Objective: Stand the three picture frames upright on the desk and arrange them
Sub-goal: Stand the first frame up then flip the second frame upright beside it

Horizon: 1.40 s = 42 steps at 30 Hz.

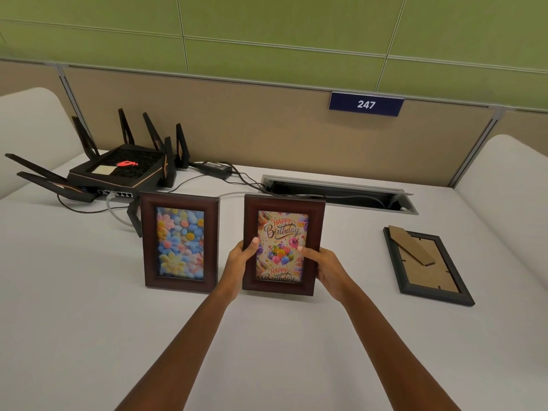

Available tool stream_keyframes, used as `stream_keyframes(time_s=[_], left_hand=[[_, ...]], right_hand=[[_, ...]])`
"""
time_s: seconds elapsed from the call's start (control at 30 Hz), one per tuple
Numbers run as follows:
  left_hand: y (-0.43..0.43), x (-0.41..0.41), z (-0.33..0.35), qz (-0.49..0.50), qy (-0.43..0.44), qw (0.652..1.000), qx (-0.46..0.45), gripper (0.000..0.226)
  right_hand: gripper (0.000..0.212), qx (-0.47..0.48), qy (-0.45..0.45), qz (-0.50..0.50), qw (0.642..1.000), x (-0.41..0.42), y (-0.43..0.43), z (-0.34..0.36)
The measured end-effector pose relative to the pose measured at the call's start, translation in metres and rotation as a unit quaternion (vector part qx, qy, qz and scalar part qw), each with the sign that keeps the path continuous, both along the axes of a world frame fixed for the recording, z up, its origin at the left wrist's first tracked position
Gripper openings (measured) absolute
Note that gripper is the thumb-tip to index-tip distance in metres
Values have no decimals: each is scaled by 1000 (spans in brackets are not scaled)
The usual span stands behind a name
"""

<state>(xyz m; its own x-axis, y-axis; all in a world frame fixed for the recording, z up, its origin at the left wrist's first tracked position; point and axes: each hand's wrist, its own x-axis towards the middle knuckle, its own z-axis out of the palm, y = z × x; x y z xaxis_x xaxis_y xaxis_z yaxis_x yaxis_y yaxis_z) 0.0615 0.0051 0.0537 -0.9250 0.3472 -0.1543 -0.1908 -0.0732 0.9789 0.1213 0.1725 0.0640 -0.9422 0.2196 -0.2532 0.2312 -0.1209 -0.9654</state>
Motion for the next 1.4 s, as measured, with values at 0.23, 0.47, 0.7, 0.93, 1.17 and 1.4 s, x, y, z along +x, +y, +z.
stream_keyframes(time_s=[0.23,0.47,0.7,0.93,1.17,1.4], left_hand=[[-4,2,-4,0,-9,1000,-7,41],[-3,7,-4,14,24,999,-37,39],[3,27,-2,114,159,968,-159,46],[6,58,6,171,323,909,-201,59],[24,88,8,112,423,875,-206,58],[66,119,-13,0,492,840,-229,51]], right_hand=[[22,-8,-6,5,1000,-3,0,-5],[14,-15,-11,9,1000,-2,0,-5],[35,55,-25,23,998,7,3,-4],[54,122,-14,-29,992,35,14,-16],[36,272,0,-110,956,62,37,-30],[35,454,-34,-97,885,103,71,-49]])
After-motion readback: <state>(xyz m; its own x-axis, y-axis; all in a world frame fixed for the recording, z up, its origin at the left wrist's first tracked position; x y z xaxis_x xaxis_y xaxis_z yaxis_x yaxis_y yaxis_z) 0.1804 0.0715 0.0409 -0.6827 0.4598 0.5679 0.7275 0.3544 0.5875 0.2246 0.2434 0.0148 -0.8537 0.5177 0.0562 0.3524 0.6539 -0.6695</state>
